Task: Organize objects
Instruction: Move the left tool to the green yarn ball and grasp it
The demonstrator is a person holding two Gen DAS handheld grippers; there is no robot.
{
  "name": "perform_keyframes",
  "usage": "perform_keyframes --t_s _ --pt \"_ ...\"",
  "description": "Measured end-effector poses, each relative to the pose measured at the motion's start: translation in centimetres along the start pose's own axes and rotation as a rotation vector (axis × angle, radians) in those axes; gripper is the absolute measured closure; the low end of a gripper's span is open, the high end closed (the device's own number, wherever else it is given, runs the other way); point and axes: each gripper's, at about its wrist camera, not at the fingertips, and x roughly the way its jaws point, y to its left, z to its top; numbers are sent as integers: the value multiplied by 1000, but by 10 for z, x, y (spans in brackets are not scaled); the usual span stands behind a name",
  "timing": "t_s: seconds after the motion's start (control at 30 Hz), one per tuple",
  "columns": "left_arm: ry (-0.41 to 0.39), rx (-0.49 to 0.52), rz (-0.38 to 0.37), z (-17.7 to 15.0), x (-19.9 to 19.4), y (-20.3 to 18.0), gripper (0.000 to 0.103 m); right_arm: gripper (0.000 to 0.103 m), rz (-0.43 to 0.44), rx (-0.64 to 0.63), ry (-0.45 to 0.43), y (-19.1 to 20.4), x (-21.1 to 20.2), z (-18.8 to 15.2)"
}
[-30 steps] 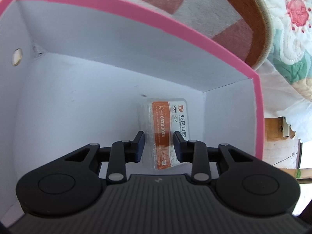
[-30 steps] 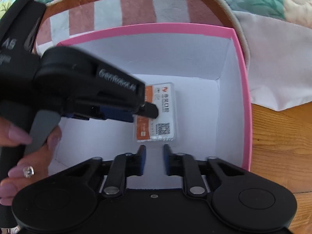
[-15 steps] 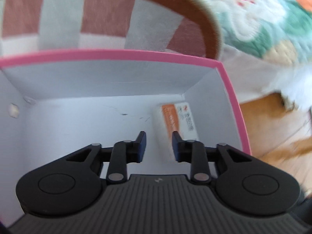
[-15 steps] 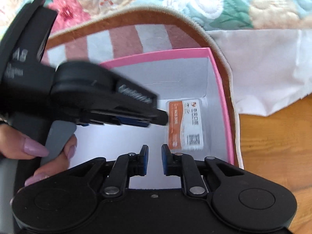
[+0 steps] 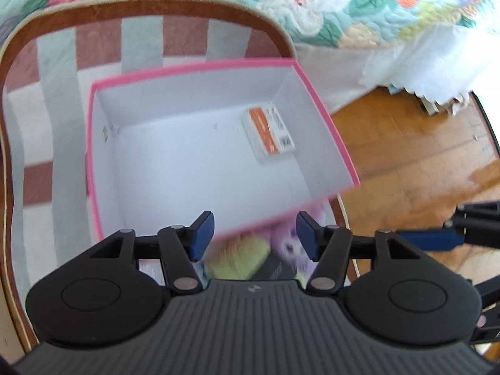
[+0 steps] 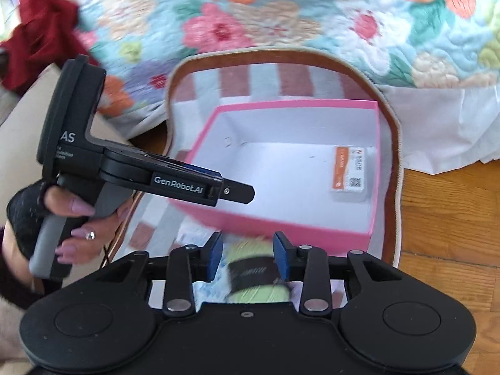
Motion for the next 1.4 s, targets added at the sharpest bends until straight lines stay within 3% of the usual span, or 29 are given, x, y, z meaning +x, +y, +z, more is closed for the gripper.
perform_keyframes --t_s 0.23,0.37,0.47,0.53,0.7,0.87,0.97,1.17,1.3,1.37,1.4 --pt "42 -31 -8 -52 -7 15 35 42 47 -101 38 32 -12 -33" --pt "45 -38 -8 -74 2 17 33 36 29 -175 29 46 0 -56" --pt "42 -40 15 -80 13 17 26 29 24 -256 2 59 12 -70" --pt "43 -69 -16 -83 19 20 25 28 19 -298 19 66 25 -75" --pt "56 -149 -100 -86 39 28 23 24 -78 -393 50 67 67 -83" --pt "86 -215 -133 -87 61 34 23 23 -222 -500 25 69 95 -88" --pt "79 -252 -144 -89 71 36 23 22 -181 -459 40 62 105 -85" --pt "95 -275 -114 -89 89 37 23 20 -222 -380 51 43 125 -94" --pt "72 -333 -163 -96 96 42 23 20 -235 -357 94 34 135 -99" --pt "58 -369 -200 -100 99 46 30 20 -238 -335 121 31 140 -101" --pt "49 -376 -223 -102 99 47 41 23 -243 -340 111 33 139 -102"
